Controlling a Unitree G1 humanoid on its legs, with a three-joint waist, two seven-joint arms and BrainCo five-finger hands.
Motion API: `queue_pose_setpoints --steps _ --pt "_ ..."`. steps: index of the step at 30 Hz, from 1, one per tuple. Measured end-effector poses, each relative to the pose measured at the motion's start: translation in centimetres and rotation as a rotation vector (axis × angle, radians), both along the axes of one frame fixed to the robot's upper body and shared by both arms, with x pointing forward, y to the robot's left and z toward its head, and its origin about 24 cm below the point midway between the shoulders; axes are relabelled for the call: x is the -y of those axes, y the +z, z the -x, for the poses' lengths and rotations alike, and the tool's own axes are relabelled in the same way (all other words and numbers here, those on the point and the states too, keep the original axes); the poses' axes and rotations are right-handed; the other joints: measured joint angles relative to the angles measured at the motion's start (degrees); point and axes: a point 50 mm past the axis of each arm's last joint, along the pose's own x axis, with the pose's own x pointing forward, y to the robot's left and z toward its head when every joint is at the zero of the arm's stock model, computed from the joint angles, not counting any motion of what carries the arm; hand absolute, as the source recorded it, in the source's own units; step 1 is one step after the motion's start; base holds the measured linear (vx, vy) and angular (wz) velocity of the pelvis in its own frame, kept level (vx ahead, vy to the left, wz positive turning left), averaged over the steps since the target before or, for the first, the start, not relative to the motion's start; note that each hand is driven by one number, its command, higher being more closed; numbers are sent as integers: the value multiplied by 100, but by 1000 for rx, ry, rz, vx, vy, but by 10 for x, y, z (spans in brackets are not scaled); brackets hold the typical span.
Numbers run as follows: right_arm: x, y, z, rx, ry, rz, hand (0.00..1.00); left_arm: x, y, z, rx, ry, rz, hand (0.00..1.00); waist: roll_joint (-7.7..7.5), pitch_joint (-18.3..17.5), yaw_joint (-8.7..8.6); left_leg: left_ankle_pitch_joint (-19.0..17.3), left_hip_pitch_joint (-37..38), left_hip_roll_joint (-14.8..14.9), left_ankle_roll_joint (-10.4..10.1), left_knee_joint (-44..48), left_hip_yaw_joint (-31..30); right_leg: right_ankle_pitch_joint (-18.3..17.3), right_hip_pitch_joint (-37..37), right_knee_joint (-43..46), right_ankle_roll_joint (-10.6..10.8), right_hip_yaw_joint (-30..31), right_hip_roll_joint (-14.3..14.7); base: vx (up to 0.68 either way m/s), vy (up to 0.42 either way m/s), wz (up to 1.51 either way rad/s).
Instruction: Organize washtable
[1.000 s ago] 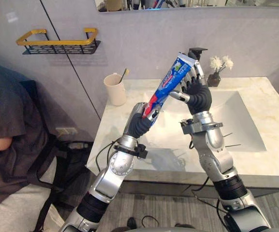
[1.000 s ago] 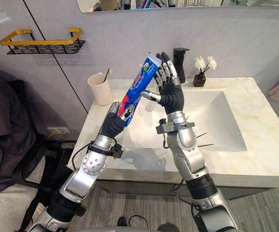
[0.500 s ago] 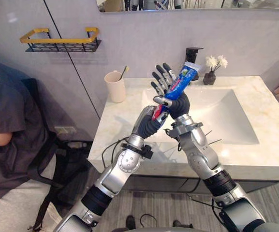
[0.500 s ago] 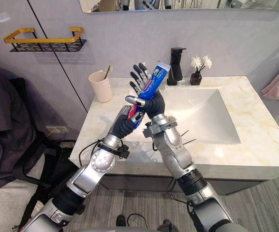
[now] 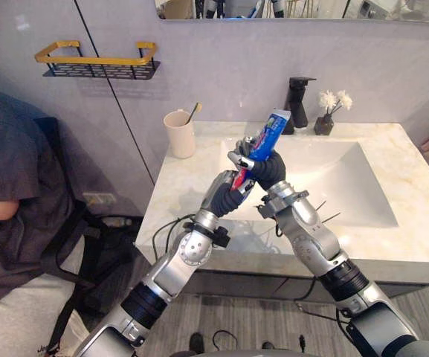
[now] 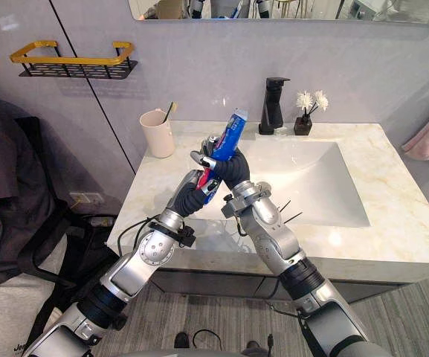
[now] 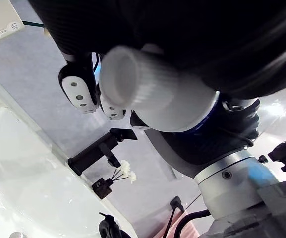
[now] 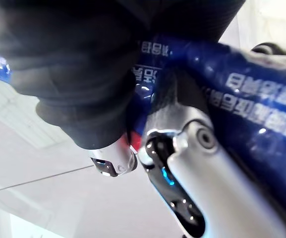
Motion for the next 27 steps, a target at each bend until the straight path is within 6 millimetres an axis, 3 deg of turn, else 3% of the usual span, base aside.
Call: queue_pose_setpoints --steps 2,5,7,9,15,18,20,23,27 --pt "11 6 3 45 -48 -2 100 3 4 1 33 18 -2 0 -6 3 42 4 0 -14 5 -2 -2 -2 -2 4 3 -6 -13 0 0 0" --pt "31 29 7 133 -153 -109 100 -12 14 8 81 55 18 0 -5 4 -2 7 13 -28 10 -4 0 -10 1 15 15 -10 -28 -33 -3 -1" --pt "55 44 8 200 -250 -164 100 -37 19 11 105 138 55 0 -5 3 -16 7 26 -37 10 -5 -1 -25 4 29 36 -13 -38 0 0 0" --pt "90 55 11 259 -407 -230 100 -88 27 10 141 340 119 0 -5 3 -10 7 43 -49 10 -5 -6 -48 6 69 61 -23 -52 0 0 0" --pt "128 45 20 256 -615 -152 100 -146 33 27 195 613 224 0 -7 2 28 8 43 -97 12 -11 -19 -56 11 70 72 -41 -105 0 0 0" --pt "142 38 25 246 -711 -106 100 -174 15 42 135 774 283 0 -14 -2 38 8 32 -104 11 -15 -37 -56 18 44 74 -68 -113 -1 -6 4" --pt "156 36 30 246 -799 -71 100 -194 -9 54 41 897 322 0 -21 -7 36 8 29 -116 11 -22 -105 -58 83 -5 77 -152 -123 -1 -17 17" --pt "170 39 34 263 -901 -15 100 -211 -58 75 -176 1027 353 0 -61 -37 66 7 -9 -120 10 -39 -165 -70 92 -32 83 -209 -124 -5 -18 12" --pt "182 43 34 274 -963 75 100 -211 -136 112 -568 1111 359 0 -182 -114 106 6 -126 -107 10 -55 -268 -70 67 -96 85 -325 -133 4 -24 13"
